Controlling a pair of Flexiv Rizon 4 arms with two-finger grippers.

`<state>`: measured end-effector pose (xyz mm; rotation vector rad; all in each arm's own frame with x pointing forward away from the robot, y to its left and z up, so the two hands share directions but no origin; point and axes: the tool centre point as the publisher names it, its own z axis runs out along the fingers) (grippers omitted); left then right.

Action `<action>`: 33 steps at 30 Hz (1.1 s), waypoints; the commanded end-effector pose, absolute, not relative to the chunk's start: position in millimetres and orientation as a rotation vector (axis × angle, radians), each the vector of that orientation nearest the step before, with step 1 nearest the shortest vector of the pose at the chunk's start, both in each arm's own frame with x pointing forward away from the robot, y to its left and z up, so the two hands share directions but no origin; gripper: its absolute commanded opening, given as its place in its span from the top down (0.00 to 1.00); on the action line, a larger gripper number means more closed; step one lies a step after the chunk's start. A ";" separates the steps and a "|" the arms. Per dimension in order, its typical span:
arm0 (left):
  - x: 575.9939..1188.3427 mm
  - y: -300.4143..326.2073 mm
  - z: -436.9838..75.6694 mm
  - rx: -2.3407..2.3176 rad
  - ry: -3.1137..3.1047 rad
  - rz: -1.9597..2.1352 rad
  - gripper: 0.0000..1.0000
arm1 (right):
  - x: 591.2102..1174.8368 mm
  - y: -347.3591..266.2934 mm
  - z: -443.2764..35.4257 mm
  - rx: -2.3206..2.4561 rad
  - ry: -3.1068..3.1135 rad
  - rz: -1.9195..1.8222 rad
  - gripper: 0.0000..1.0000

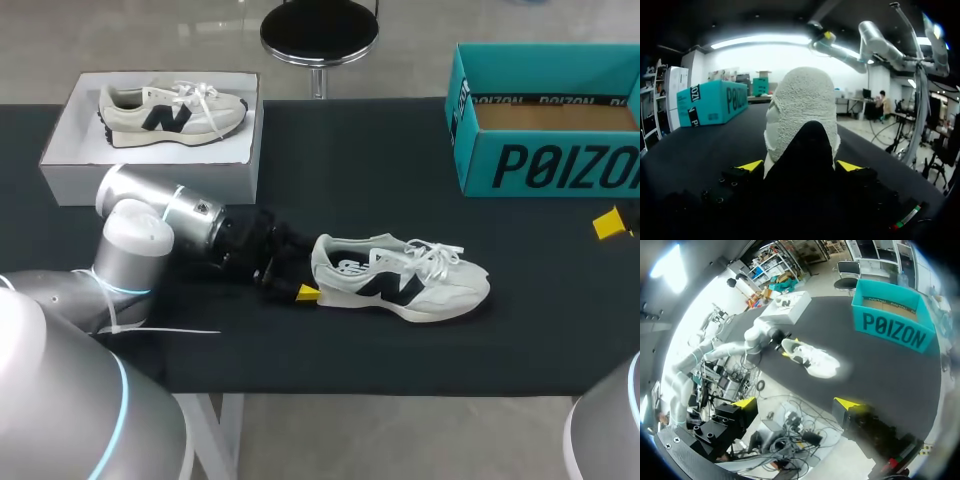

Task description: Take the shoe out of the shoebox, open the shoe tongue, remove and reinsert the insole, then place the shoe into the shoebox

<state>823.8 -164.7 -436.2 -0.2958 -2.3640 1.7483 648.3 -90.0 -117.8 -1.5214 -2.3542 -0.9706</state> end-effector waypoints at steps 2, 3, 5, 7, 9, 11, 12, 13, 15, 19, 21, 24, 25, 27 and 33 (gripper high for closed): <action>823.3 -167.8 -437.9 -0.294 -2.368 1.747 1.00 | 696.5 -52.6 -72.5 -1.623 -2.470 -0.595 0.00; 823.3 -167.8 -437.9 -0.294 -2.368 1.747 1.00 | 703.2 -42.0 -68.5 -1.643 -2.475 -0.553 0.00; 823.3 -167.8 -437.9 -0.294 -2.368 1.747 1.00 | 713.7 -23.0 -63.4 -1.724 -2.458 -0.490 0.00; 823.3 -167.8 -437.9 -0.294 -2.368 1.747 1.00 | 720.8 -4.8 -62.6 -1.793 -2.433 -0.430 0.00; 823.3 -167.8 -437.9 -0.294 -2.368 1.747 1.00 | 724.6 9.8 -66.8 -1.893 -2.394 -0.359 0.00; 823.3 -167.8 -437.9 -0.294 -2.368 1.747 1.00 | 726.1 23.0 -75.7 -1.991 -2.328 -0.389 0.00; 823.3 -167.8 -437.9 -0.294 -2.368 1.747 1.00 | 727.2 29.7 -82.7 -2.034 -2.296 -0.329 0.00; 823.3 -167.8 -437.9 -0.294 -2.368 1.747 1.00 | 728.5 38.2 -90.3 -2.063 -2.280 -0.292 0.00; 823.3 -167.8 -437.9 -0.294 -2.368 1.747 1.00 | 731.9 54.9 -106.0 -2.097 -2.246 -0.310 0.00; 823.3 -167.8 -437.9 -0.294 -2.368 1.747 1.00 | 743.5 89.5 -134.9 -2.013 -2.285 -0.293 0.00; 823.3 -167.8 -437.9 -0.294 -2.368 1.747 1.00 | 743.5 89.5 -134.9 -2.013 -2.285 -0.293 0.00; 823.3 -167.8 -437.9 -0.294 -2.368 1.747 1.00 | 743.5 89.5 -134.9 -2.013 -2.285 -0.293 0.00; 823.3 -167.8 -437.9 -0.294 -2.368 1.747 1.00 | 743.5 89.5 -134.9 -2.013 -2.285 -0.293 0.00; 823.3 -167.8 -437.9 -0.294 -2.368 1.747 1.00 | 743.5 89.5 -134.9 -2.013 -2.285 -0.293 0.00; 823.3 -167.8 -437.9 -0.294 -2.368 1.747 1.00 | 743.5 89.5 -134.9 -2.013 -2.285 -0.293 0.00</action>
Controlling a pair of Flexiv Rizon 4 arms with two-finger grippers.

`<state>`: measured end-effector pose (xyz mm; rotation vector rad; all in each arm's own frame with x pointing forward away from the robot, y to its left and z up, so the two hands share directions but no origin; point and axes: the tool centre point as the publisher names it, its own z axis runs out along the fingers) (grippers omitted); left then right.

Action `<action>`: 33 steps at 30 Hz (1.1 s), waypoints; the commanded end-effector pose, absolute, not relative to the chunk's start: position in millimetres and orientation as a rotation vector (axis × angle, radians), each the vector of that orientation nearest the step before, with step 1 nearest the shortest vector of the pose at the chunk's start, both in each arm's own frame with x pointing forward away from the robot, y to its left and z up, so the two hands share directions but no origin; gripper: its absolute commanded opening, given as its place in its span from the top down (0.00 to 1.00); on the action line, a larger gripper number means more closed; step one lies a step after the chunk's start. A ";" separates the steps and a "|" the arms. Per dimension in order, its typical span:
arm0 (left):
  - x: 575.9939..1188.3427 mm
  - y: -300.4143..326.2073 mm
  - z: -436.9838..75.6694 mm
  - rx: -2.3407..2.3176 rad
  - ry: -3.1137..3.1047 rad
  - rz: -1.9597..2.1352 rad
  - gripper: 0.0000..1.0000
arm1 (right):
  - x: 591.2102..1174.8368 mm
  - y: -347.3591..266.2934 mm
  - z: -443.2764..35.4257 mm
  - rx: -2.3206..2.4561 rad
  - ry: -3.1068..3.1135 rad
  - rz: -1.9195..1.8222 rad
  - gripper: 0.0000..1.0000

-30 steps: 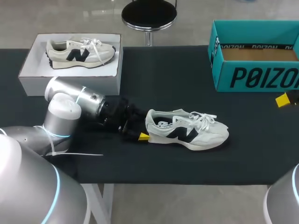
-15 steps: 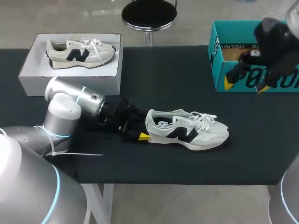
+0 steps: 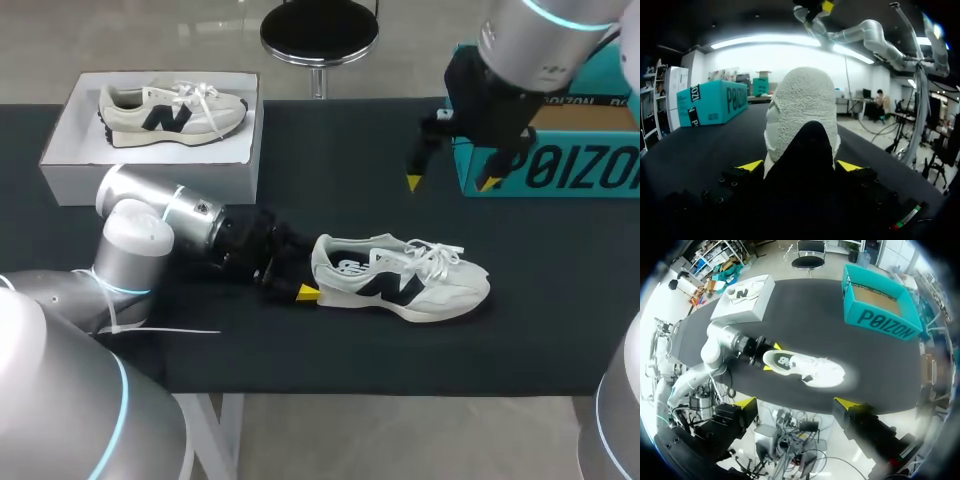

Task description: Take the shoe out of the shoebox, open the shoe tongue, remove and reinsert the insole, then place the shoe into the shoebox

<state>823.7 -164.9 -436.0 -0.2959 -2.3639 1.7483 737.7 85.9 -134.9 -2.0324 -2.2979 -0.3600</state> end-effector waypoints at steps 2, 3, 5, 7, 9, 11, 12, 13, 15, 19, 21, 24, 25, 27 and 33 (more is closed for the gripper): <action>823.3 -167.8 -437.9 -0.294 -2.368 1.747 1.00 | 743.5 89.5 -134.9 -2.013 -2.285 -0.293 0.00; 823.3 -167.8 -437.9 -0.294 -2.368 1.747 1.00 | 743.5 89.5 -134.9 -2.013 -2.285 -0.293 0.00; 823.3 -167.8 -437.9 -0.294 -2.368 1.747 1.00 | 744.9 94.1 -142.2 -2.061 -2.227 -0.234 0.00; 823.3 -167.8 -437.9 -0.294 -2.368 1.747 1.00 | 747.6 104.7 -148.9 -2.112 -2.199 -0.201 0.00; 823.3 -167.8 -437.9 -0.294 -2.368 1.747 1.00 | 751.4 116.4 -158.0 -2.151 -2.169 -0.190 0.00; 823.3 -167.8 -437.9 -0.294 -2.368 1.747 1.00 | 754.2 127.6 -169.9 -2.182 -2.132 -0.253 0.00; 823.3 -167.8 -437.9 -0.294 -2.368 1.747 1.00 | 755.3 132.8 -176.6 -2.195 -2.112 -0.257 0.00; 823.3 -167.8 -437.9 -0.294 -2.368 1.747 1.00 | 755.4 139.1 -184.4 -2.229 -2.089 -0.268 0.00; 823.3 -167.8 -437.9 -0.294 -2.368 1.747 1.00 | 756.2 144.2 -194.8 -2.265 -2.038 -0.267 0.00; 823.3 -167.8 -437.9 -0.294 -2.368 1.747 1.00 | 756.5 158.5 -211.1 -2.326 -1.986 -0.276 0.00; 823.3 -167.8 -437.9 -0.294 -2.368 1.747 1.00 | 757.3 163.3 -218.1 -2.348 -1.981 -0.245 0.00; 823.3 -167.8 -437.9 -0.294 -2.368 1.747 1.00 | 759.1 171.7 -227.9 -2.351 -1.992 -0.184 0.00; 823.3 -167.8 -437.9 -0.294 -2.368 1.747 1.00 | 759.3 174.1 -231.3 -2.359 -1.994 -0.164 0.00; 823.3 -167.8 -437.9 -0.294 -2.368 1.747 1.00 | 760.3 178.2 -235.4 -2.358 -1.996 -0.143 0.00; 823.3 -167.8 -437.9 -0.294 -2.368 1.747 1.00 | 765.8 190.1 -254.3 -2.351 -2.017 -0.094 0.00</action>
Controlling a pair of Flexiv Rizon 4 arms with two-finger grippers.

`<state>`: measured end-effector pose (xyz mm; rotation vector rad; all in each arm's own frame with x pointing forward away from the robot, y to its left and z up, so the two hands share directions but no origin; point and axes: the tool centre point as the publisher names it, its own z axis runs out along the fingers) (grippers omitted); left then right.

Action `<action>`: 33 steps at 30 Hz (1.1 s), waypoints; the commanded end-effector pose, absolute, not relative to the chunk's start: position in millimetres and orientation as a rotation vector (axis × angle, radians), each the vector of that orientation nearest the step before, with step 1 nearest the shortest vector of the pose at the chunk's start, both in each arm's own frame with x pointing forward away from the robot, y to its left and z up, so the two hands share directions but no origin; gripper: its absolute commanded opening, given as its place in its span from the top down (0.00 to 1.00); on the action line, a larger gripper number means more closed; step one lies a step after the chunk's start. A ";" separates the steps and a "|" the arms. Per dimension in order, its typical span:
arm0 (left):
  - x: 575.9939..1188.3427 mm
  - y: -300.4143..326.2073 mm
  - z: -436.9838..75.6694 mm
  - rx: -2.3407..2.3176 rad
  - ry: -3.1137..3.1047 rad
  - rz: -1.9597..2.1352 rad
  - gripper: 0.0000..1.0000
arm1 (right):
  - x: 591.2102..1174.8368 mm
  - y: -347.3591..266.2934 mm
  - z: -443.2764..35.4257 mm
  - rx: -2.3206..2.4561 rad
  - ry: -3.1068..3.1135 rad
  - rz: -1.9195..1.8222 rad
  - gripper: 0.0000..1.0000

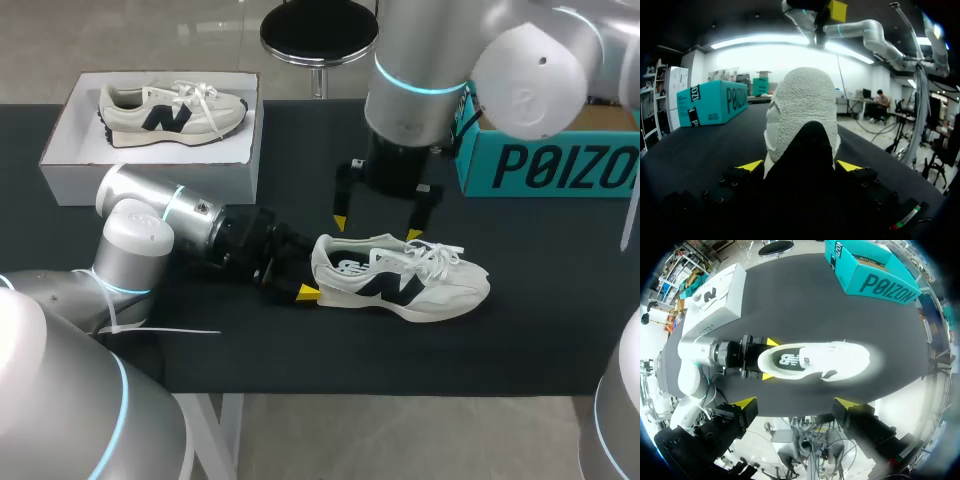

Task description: Take the shoe out of the shoebox, open the shoe tongue, remove and reinsert the insole, then place the shoe into the shoebox

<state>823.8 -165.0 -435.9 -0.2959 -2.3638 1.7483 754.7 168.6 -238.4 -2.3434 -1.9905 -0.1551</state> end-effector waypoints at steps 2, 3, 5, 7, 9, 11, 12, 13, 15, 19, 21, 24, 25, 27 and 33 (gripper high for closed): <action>823.3 -167.8 -437.9 -0.294 -2.368 1.747 1.00 | 767.6 190.6 -258.5 -2.308 -2.023 -0.252 0.00; 823.3 -167.8 -437.9 -0.294 -2.368 1.747 1.00 | 768.1 191.9 -255.9 -2.290 -2.030 -0.304 0.00; 823.3 -167.8 -437.9 -0.294 -2.368 1.747 1.00 | 768.1 191.9 -255.9 -2.290 -2.030 -0.304 0.00; 823.3 -167.8 -437.9 -0.294 -2.368 1.747 1.00 | 768.1 191.9 -255.9 -2.290 -2.030 -0.304 0.00; 823.3 -167.8 -437.9 -0.294 -2.368 1.747 1.00 | 768.1 191.9 -255.9 -2.290 -2.030 -0.304 0.00; 823.3 -167.8 -437.9 -0.294 -2.368 1.747 1.00 | 768.1 191.9 -255.9 -2.290 -2.030 -0.304 0.00; 823.3 -167.8 -437.9 -0.294 -2.368 1.747 1.00 | 768.1 191.9 -255.9 -2.290 -2.030 -0.304 0.00; 823.3 -167.8 -437.9 -0.294 -2.368 1.747 1.00 | 768.1 191.9 -255.9 -2.290 -2.030 -0.304 0.00; 823.3 -167.8 -437.9 -0.294 -2.368 1.747 1.00 | 768.1 191.9 -255.9 -2.290 -2.030 -0.304 0.00; 823.3 -167.8 -437.9 -0.294 -2.368 1.747 1.00 | 768.1 191.9 -255.9 -2.290 -2.030 -0.304 0.00; 823.3 -167.8 -437.9 -0.294 -2.368 1.747 1.00 | 769.2 192.3 -256.5 -2.309 -2.021 -0.274 0.00; 823.3 -167.8 -437.9 -0.294 -2.368 1.747 1.00 | 773.2 193.9 -258.8 -2.404 -1.995 -0.109 0.00; 823.3 -167.8 -437.9 -0.294 -2.368 1.747 1.00 | 774.5 194.6 -260.1 -2.433 -1.987 -0.050 0.00; 823.3 -167.8 -437.9 -0.294 -2.368 1.747 1.00 | 776.7 196.3 -262.6 -2.473 -1.984 0.052 0.00; 823.3 -167.8 -437.9 -0.294 -2.368 1.747 1.00 | 779.8 200.9 -266.4 -2.559 -1.949 0.229 0.00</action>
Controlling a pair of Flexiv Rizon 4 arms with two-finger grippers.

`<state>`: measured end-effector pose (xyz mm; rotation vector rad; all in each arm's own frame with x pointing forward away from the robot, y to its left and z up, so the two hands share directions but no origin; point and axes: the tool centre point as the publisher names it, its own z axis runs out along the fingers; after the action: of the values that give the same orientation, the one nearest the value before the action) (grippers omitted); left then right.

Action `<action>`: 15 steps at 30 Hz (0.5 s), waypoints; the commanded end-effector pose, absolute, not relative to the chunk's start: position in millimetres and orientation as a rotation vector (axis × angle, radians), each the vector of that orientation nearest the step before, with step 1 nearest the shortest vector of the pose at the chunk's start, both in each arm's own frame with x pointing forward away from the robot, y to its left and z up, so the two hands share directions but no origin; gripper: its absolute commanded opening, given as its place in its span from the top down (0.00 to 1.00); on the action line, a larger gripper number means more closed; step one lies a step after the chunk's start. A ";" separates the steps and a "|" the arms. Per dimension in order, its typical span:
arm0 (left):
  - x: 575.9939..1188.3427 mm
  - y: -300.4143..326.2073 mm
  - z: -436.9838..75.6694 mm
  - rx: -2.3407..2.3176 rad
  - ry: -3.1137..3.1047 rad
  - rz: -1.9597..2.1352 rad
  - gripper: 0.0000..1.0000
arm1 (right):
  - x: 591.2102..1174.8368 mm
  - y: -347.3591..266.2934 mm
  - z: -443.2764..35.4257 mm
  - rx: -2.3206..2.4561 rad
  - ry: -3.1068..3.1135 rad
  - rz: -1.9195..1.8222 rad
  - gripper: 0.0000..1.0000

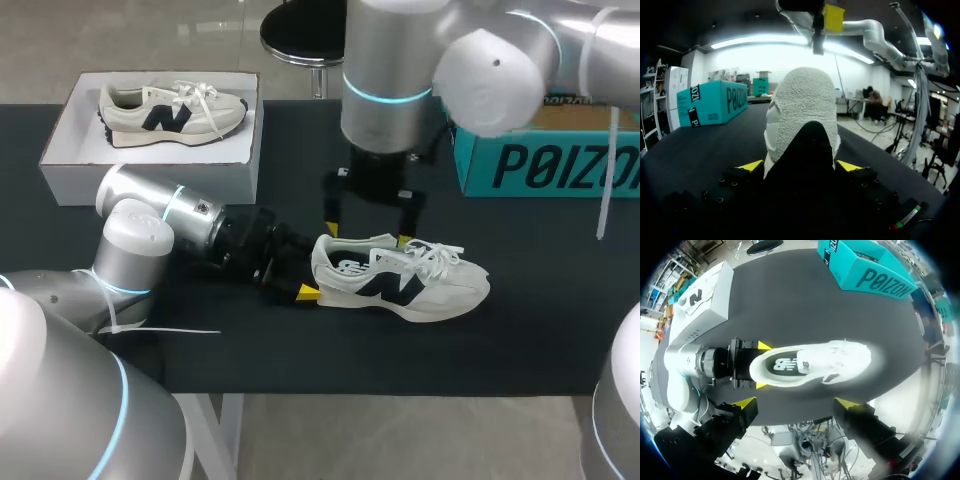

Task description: Take the shoe out of the shoebox, open the shoe tongue, remove and reinsert the insole, then place the shoe into the shoebox

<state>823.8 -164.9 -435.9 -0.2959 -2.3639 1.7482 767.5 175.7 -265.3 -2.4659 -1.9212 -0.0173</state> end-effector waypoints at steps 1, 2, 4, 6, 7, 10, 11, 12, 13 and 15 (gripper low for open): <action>823.3 -167.8 -437.9 -0.294 -2.368 1.747 1.00 | 779.8 201.2 -267.1 -2.574 -1.945 0.259 0.00; 823.3 -167.8 -437.9 -0.294 -2.368 1.747 1.00 | 779.8 201.5 -267.7 -2.584 -1.955 0.275 0.00; 823.3 -167.8 -437.9 -0.294 -2.368 1.747 1.00 | 779.3 202.5 -269.1 -2.608 -1.949 0.302 0.00; 823.3 -167.8 -437.9 -0.294 -2.368 1.747 1.00 | 778.2 201.9 -272.4 -2.620 -1.962 0.318 0.00; 823.3 -167.8 -437.9 -0.294 -2.368 1.747 1.00 | 777.9 201.9 -274.5 -2.618 -1.973 0.340 0.00; 823.3 -167.8 -437.9 -0.294 -2.368 1.747 1.00 | 777.3 201.4 -278.8 -2.610 -1.998 0.350 0.00; 823.3 -167.8 -437.9 -0.294 -2.368 1.747 1.00 | 776.7 200.1 -281.0 -2.613 -1.999 0.362 0.00; 823.3 -167.8 -437.9 -0.294 -2.368 1.747 1.00 | 776.6 199.2 -282.5 -2.610 -2.007 0.363 0.00; 823.3 -167.8 -437.9 -0.294 -2.368 1.747 1.00 | 776.3 198.0 -284.0 -2.610 -2.012 0.368 0.00; 823.3 -167.8 -437.9 -0.294 -2.368 1.747 1.00 | 776.0 195.5 -286.5 -2.612 -2.019 0.375 0.00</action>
<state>823.7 -165.0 -435.9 -0.2960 -2.3638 1.7483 775.5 191.0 -282.5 -2.5811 -2.0064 0.2958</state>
